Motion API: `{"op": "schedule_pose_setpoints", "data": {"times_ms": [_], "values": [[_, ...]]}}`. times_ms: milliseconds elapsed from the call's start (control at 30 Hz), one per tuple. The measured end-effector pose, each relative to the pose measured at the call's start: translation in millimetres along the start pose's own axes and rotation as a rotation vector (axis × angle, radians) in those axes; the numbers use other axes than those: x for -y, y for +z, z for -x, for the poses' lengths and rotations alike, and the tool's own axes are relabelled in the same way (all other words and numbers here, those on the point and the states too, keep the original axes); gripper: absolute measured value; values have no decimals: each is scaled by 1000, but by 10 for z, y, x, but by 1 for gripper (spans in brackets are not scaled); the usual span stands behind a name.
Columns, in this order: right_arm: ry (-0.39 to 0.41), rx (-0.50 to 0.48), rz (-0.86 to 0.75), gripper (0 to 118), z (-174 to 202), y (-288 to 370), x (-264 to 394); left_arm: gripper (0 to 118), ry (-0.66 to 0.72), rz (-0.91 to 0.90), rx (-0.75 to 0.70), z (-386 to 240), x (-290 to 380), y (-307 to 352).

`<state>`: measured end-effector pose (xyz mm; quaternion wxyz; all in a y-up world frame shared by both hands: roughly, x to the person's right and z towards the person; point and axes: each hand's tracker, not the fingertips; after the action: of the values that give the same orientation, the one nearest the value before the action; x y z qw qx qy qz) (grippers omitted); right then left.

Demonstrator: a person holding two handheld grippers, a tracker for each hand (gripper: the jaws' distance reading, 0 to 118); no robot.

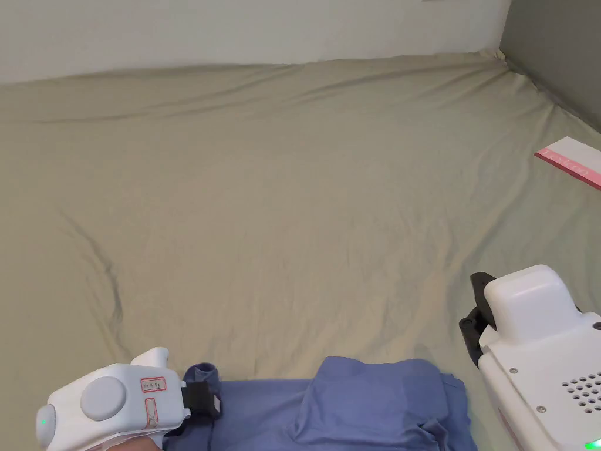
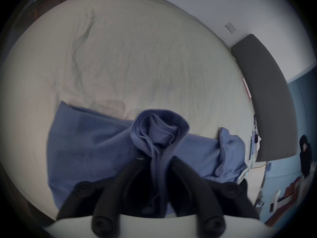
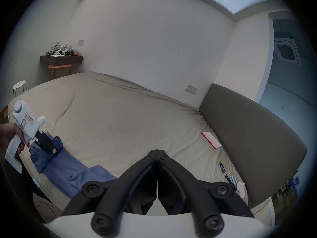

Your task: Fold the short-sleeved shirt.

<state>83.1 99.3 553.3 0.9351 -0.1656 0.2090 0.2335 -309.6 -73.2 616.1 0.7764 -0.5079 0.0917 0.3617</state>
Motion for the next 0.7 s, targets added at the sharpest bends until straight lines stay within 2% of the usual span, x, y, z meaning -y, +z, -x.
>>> {"op": "schedule_pose_setpoints", "data": {"times_ms": [33,100,133,200,267,333,367,400,433,467,500,600,700], "values": [[-2,1,1,2,-5,-6,6,42,22,6,61,20,2,7],[-4,0,4,2,-8,-14,6,104,92,77,263,22,7,39],[-4,0,4,2,-8,-14,4,116,116,90,328,4,29,114],[-3,-1,2,2,-2,-12,-3,118,115,34,389,20,20,288],[-3,-1,-2,2,8,-5,-14,118,80,-20,376,51,-2,478],[-3,-4,-5,2,31,10,-32,110,20,-104,326,142,-6,673],[-3,-5,-7,2,46,19,-39,96,-21,-153,269,189,-3,748],[-1,-7,-9,2,62,31,-46,60,-56,-197,216,131,62,854],[2,-9,-11,2,80,42,-52,30,-93,-236,149,168,94,896],[5,-11,-13,2,99,52,-58,10,-133,-268,76,193,136,899],[8,-15,-15,2,121,64,-65,0,-189,-306,-11,214,210,877],[18,-23,-19,2,177,96,-78,0,-382,-330,-172,266,414,689],[30,-30,-19,2,221,123,-91,0,-500,-287,-189,199,681,379]]}}
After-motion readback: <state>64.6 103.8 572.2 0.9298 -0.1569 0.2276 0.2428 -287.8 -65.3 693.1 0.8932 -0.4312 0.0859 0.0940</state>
